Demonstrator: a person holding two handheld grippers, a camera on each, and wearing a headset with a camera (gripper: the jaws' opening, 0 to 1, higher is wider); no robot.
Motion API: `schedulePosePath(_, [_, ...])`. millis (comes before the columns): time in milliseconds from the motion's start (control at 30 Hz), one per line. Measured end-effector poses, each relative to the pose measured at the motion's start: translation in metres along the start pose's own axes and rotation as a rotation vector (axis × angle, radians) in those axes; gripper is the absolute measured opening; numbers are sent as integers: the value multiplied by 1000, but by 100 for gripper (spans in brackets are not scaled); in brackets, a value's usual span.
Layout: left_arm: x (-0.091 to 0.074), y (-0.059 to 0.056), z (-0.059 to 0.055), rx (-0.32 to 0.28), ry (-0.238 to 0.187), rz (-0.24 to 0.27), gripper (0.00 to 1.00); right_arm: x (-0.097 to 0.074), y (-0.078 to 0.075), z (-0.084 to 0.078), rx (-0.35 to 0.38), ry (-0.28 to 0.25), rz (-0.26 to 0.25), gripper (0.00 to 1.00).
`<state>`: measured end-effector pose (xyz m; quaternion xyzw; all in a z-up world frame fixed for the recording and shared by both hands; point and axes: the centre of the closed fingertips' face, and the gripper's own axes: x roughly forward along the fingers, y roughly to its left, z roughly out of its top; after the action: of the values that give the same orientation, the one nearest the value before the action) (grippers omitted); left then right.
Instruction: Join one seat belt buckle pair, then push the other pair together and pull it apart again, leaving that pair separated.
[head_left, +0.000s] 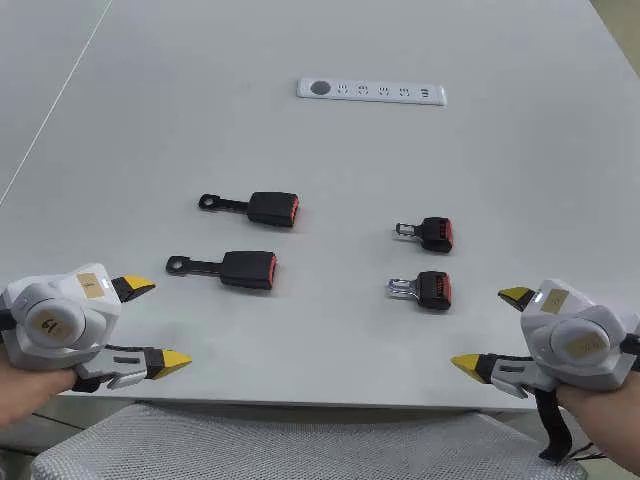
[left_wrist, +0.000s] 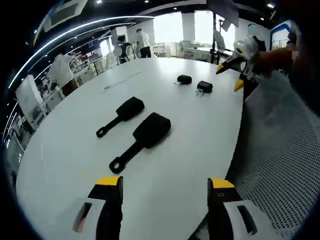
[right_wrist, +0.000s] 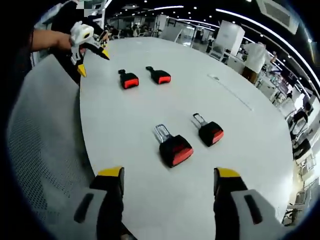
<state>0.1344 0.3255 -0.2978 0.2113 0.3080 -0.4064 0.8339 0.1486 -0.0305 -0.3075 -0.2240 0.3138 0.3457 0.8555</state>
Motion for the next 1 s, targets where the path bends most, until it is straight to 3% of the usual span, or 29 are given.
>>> schedulePosePath(133, [-3,-2,1,-5,-6,-12,100,-1,1,1,18,-9,-9,100])
schedulePosePath(367, [-7,5,-1,-34,-10,22,100,-5,6,2,67,-16,-9,100])
schedulePosePath(1000, [-10,10,4,-35,-24,60,99,-6,10,10,80,-24,-10,99])
